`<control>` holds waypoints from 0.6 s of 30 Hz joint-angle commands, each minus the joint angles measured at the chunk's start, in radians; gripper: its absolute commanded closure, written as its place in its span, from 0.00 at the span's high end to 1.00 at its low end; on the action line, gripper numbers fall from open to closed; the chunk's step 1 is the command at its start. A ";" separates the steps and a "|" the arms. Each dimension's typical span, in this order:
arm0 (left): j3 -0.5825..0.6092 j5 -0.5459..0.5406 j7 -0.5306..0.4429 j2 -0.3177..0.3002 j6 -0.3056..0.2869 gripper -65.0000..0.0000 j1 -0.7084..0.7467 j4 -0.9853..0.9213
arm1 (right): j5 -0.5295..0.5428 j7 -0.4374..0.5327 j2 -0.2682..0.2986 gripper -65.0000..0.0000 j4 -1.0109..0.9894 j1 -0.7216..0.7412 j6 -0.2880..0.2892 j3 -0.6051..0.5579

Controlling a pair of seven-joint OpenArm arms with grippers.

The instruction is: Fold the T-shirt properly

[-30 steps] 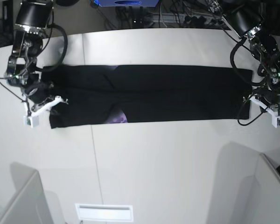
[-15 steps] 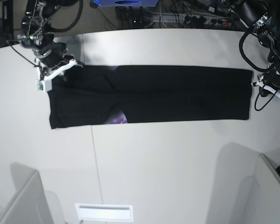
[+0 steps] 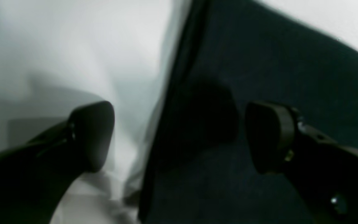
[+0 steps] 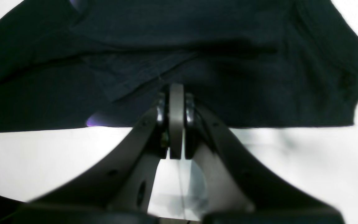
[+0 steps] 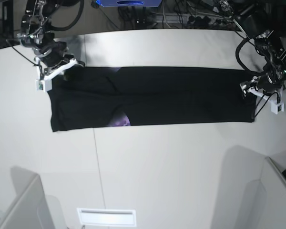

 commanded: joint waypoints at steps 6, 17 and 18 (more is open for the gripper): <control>0.047 -0.007 0.005 -0.014 -0.004 0.82 0.000 -0.014 | 0.014 0.019 0.007 0.00 0.021 0.005 0.008 0.004; 0.045 -0.003 0.003 -0.022 -0.004 0.00 -0.024 -0.145 | 0.015 0.019 0.005 0.00 0.021 0.005 0.008 0.013; 0.045 -0.003 0.003 -0.033 -0.004 0.00 -0.024 -0.142 | 0.015 0.019 0.005 0.00 0.021 0.005 0.008 0.013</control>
